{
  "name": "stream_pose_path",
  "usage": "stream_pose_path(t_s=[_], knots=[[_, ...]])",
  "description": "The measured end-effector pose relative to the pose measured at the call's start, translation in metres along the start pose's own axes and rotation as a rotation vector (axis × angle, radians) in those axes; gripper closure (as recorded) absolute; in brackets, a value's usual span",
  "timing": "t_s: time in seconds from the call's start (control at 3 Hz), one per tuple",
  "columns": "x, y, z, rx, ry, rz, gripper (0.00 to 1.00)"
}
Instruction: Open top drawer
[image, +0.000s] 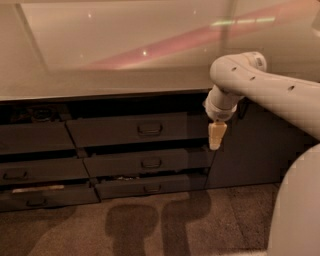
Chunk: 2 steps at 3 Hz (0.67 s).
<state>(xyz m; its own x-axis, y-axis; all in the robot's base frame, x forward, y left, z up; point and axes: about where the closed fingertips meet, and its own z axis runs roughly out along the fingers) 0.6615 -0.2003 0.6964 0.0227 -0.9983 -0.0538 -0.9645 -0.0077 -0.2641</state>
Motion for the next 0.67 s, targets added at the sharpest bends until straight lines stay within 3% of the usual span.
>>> stream_pose_path(t_s=[0.33, 0.67], knots=[[-0.034, 0.011, 0.011, -0.017, 0.056, -0.087, 0.0], [-0.052, 0.018, 0.016, -0.027, 0.087, -0.136, 0.0]])
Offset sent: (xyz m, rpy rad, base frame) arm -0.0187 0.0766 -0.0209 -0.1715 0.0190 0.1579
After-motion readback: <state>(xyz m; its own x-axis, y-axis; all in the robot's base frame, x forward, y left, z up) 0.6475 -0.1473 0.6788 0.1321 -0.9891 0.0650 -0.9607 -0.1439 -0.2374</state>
